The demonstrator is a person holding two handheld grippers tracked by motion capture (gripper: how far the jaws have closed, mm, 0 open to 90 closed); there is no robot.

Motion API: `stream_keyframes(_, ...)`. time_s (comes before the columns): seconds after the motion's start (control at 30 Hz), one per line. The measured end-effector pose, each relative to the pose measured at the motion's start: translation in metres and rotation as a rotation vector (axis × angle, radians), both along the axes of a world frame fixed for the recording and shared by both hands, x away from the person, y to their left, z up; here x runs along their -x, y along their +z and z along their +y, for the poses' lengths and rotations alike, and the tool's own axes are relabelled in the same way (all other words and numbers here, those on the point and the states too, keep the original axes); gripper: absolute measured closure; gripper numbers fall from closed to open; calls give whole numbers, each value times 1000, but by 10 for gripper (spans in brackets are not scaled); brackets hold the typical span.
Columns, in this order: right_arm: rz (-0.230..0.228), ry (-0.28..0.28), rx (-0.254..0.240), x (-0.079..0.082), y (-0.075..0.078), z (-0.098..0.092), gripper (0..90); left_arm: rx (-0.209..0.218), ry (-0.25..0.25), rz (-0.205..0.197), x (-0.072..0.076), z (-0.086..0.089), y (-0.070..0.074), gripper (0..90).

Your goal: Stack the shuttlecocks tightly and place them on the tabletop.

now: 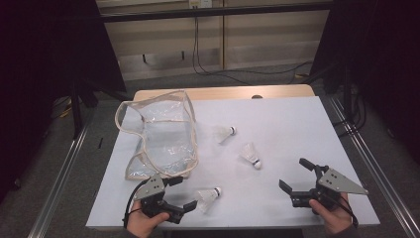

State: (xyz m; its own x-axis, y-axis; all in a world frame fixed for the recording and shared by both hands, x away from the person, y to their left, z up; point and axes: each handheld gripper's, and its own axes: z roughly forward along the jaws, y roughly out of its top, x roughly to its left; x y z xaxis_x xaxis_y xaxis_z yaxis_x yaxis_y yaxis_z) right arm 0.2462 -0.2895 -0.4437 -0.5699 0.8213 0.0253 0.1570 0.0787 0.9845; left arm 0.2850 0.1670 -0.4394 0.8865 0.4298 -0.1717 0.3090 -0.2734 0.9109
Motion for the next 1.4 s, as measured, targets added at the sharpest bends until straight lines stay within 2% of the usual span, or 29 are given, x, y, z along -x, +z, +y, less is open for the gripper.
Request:
stream_keyframes(0.2,-1,-1,-2,0,0,0,4,-42,-4,-26,-1,-3,1,130)
stream_keyframes(0.33,-1,0,-2,0,0,0,4,-65,3,-28,-1,-4,-1,169)
stream_keyframes(0.4,-1,0,2,0,0,0,4,-62,3,-26,-1,-4,-1,187)
stream_keyframes(0.47,-3,0,-1,0,0,0,4,-82,3,-36,-2,-5,-1,203)
stream_keyframes(0.5,-4,-1,-1,0,0,0,4,-82,3,-36,-2,-5,-1,216)
stream_keyframes(0.53,-3,-1,-1,0,0,-1,4,-104,5,-44,-3,-6,-2,243)
stream_keyframes(0.73,-1,0,-4,0,0,0,4,-130,-8,-42,-4,-8,-3,306)
stream_keyframes(0.77,-2,-1,-2,0,0,-1,4,-145,-4,-48,-4,-8,-4,349)
stream_keyframes(1.17,-1,0,-3,0,1,-1,4,-151,-11,-36,-6,-18,-2,529)
stream_keyframes(1.3,-2,0,-2,0,0,-1,4,-132,-4,-27,-7,-23,-2,578)
stream_keyframes(1.4,0,1,-1,0,0,-1,4,-142,-13,-26,-7,-24,-1,622)
